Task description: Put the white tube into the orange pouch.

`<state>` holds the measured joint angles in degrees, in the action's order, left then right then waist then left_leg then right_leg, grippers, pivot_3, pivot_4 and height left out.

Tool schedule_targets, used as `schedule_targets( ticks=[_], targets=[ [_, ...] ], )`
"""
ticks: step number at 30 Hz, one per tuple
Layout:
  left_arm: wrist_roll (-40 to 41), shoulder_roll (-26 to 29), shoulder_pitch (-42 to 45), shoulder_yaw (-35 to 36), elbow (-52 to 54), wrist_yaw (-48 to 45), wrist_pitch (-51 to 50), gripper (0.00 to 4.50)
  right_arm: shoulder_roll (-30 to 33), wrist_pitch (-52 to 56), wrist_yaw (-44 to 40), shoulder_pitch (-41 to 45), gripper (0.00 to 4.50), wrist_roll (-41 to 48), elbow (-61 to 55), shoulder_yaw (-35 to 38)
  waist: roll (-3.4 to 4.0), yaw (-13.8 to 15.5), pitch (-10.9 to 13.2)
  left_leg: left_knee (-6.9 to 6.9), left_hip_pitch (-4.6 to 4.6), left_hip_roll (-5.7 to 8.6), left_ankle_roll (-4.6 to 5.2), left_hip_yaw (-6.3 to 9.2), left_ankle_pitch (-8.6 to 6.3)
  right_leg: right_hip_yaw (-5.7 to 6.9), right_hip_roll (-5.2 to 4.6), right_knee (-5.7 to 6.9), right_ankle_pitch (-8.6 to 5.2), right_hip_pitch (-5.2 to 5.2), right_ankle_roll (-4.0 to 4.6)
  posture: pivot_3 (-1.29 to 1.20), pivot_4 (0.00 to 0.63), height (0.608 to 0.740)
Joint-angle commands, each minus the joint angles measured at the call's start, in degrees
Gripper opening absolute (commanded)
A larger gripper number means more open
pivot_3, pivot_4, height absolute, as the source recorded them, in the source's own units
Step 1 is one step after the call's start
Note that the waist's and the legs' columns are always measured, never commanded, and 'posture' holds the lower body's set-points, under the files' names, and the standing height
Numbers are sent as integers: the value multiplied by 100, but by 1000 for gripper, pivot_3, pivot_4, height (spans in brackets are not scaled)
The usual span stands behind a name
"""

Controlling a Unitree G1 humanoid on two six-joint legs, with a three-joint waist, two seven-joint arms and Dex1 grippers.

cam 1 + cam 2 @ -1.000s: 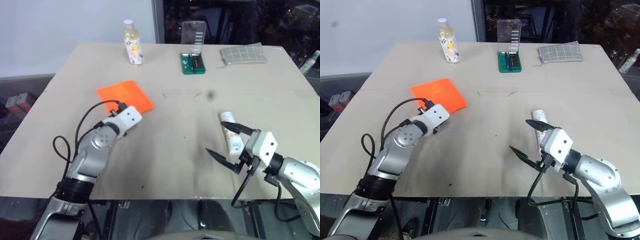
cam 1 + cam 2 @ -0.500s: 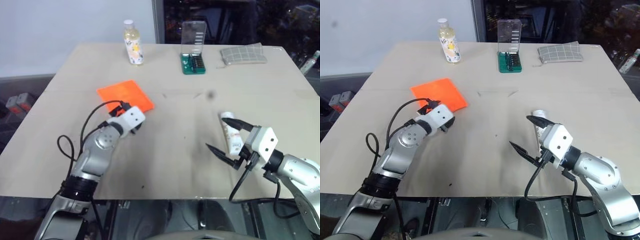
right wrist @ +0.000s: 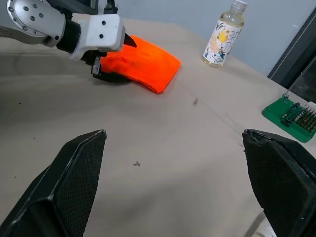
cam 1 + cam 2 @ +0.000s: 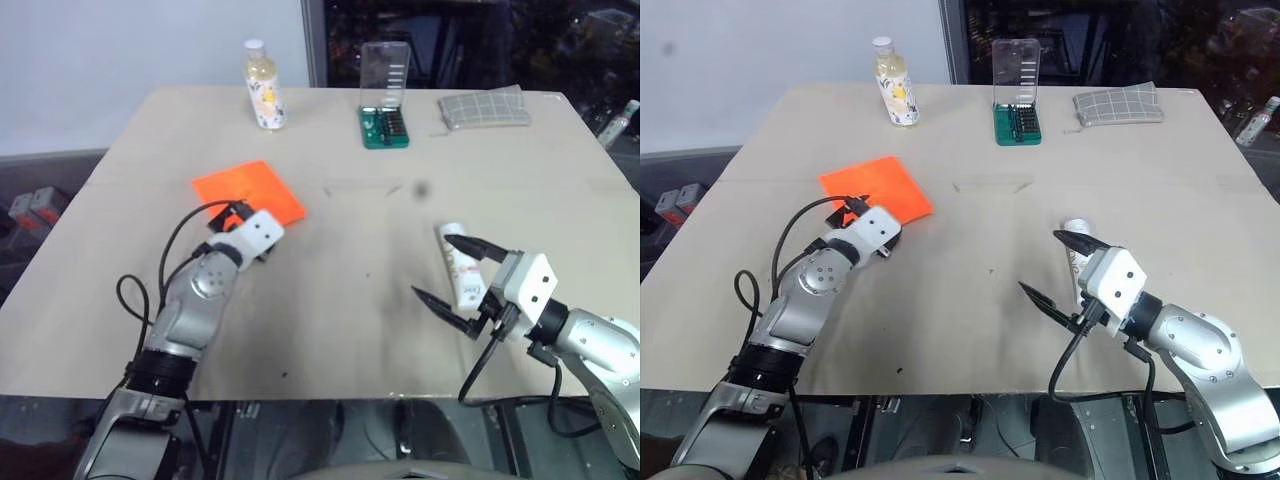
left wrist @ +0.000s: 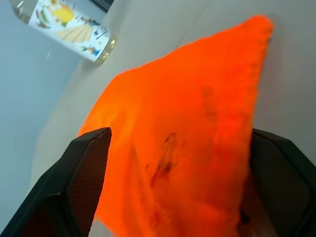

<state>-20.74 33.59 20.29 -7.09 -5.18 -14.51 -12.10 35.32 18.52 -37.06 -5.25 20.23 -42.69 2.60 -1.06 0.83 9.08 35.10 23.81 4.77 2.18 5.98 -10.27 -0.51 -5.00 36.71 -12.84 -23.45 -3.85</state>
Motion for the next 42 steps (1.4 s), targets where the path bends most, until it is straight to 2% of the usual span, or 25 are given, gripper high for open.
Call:
schedule_targets(
  ticks=[1,8,15,18,20,22,23,24,25,26,28,30,32,35,40,42],
  targets=[
    [63,65,-4,292,199,91,150,4268,36,-36,41,16,4500,54,-248,158,0,0,0,0,0,0,0,0,0,0,0,0,0,0,0,0,150,740],
    [269,127,-361,389,402,-169,564,4268,27,-54,32,-15,4500,40,-241,146,0,0,0,0,0,0,-5,0,-3,-1,-5,-1,7,0,12,0,150,740],
    [-7,101,-128,334,26,109,548,4268,13,-65,33,-55,4500,37,-247,124,-2,3,0,1,0,0,-5,1,-3,2,-2,-1,-3,0,-5,0,150,740],
    [-16,64,-42,299,-90,100,601,3444,10,-60,40,-74,4500,41,-260,129,-2,-1,0,1,1,0,-4,0,-3,1,-1,0,-1,0,-2,0,150,740],
    [14,55,19,260,-143,19,654,2696,8,-60,47,-92,4500,35,-269,126,-2,2,0,1,1,0,-4,1,-2,2,1,-1,1,0,1,0,150,740],
    [94,47,92,247,-141,-92,686,1729,8,-60,52,-108,4500,31,-275,128,-2,2,0,1,1,0,-4,1,-2,3,2,0,0,0,1,0,150,740],
    [121,44,115,251,-138,-131,696,1471,8,-60,54,-113,4500,30,-277,130,-2,1,0,1,2,1,-4,1,-2,3,2,-1,0,0,0,0,150,740],
    [183,42,129,272,-120,-197,708,878,9,-58,57,-117,4500,30,-281,133,-2,1,0,1,1,1,-4,0,-3,2,1,0,0,0,0,0,150,740],
    [290,40,142,318,-96,-291,710,576,11,-50,64,-122,4500,29,-278,143,-2,1,0,1,1,1,-4,0,-3,2,1,-1,0,0,-1,0,150,740],
    [501,31,150,374,-35,-494,709,51,12,-28,78,-131,4500,30,-278,149,-2,1,0,1,1,1,-4,0,-3,2,1,0,0,0,0,0,150,740],
    [1059,-59,200,545,85,-911,479,51,9,63,145,-140,4500,-1,-257,133,-1,0,0,1,1,1,-4,1,-3,3,0,-1,0,0,1,0,150,740],
    [1840,-210,279,765,241,-1483,-181,51,15,267,267,-110,4500,-66,-191,69,-2,0,0,1,2,1,-3,1,-2,3,0,0,5,-1,8,0,150,740],
    [2723,-304,401,1033,419,-2062,-1255,51,-13,389,411,-54,4500,-194,-100,16,-3,-5,1,2,3,1,1,1,1,5,2,-1,5,0,10,0,150,740],
    [3380,-206,690,1301,404,-2474,-2118,51,-32,421,698,-1,4500,-649,111,-75,-3,-11,1,4,1,1,7,1,4,6,13,1,-4,0,-5,0,150,740],
    [3757,-111,1129,1546,207,-2499,-2718,51,-77,302,991,-32,4500,-1203,309,-212,-3,-7,1,4,2,1,14,1,10,4,18,2,2,1,4,0,150,740],
    [4396,-123,1185,1663,593,-2770,-3528,51,-134,379,1183,-82,4500,-1463,410,-233,-3,-9,1,4,2,1,15,0,10,2,17,1,6,0,11,0,150,740]
  ],
)
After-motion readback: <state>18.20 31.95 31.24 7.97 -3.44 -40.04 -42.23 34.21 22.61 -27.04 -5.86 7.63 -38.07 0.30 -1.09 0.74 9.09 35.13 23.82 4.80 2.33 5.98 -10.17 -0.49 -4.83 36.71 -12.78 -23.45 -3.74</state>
